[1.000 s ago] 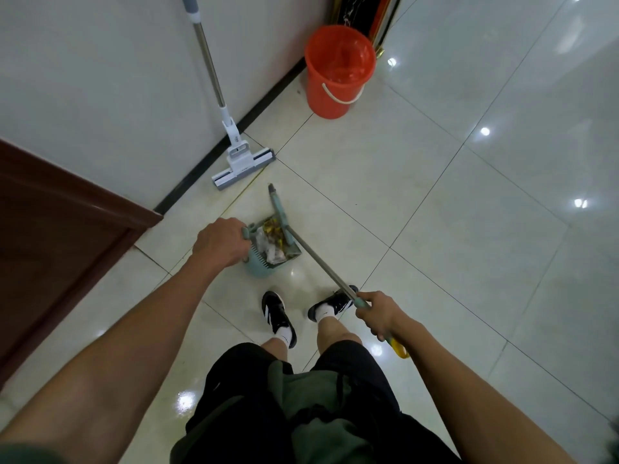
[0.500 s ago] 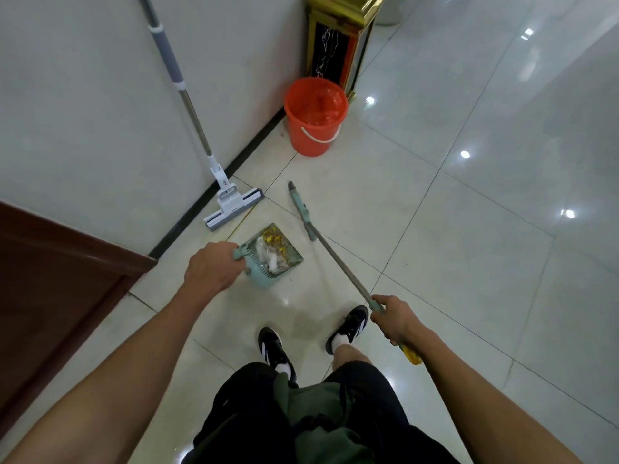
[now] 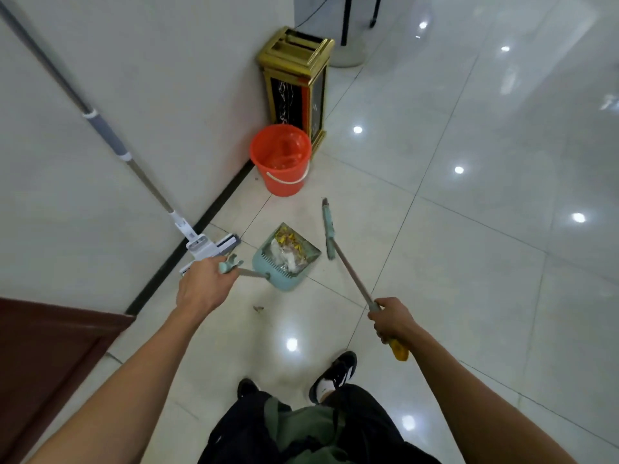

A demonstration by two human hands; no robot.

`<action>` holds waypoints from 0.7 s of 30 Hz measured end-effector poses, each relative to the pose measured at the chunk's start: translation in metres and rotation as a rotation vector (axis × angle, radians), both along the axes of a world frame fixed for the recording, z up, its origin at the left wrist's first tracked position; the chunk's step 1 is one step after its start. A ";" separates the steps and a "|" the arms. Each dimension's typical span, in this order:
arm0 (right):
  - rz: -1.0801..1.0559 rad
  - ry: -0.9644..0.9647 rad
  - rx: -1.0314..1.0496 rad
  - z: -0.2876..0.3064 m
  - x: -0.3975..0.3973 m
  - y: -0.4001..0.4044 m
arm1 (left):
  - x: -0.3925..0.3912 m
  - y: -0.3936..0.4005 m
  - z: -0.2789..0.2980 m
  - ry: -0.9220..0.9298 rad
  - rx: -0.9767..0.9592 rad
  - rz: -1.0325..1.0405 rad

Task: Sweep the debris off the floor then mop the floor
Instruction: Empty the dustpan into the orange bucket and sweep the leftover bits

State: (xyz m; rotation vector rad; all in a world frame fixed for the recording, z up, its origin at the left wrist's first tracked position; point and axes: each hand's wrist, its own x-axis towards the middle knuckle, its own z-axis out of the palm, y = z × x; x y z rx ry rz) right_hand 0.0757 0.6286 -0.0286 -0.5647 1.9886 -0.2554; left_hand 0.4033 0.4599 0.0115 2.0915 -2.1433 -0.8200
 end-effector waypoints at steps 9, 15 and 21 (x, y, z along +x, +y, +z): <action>-0.003 0.028 -0.047 0.011 -0.087 -0.003 | -0.097 -0.006 0.008 0.068 -0.066 -0.013; -0.021 0.043 -0.068 0.009 -0.102 -0.005 | -0.116 -0.019 0.014 0.085 -0.092 -0.036; -0.058 0.059 -0.072 0.003 -0.104 -0.019 | -0.118 -0.033 0.009 0.084 -0.094 -0.025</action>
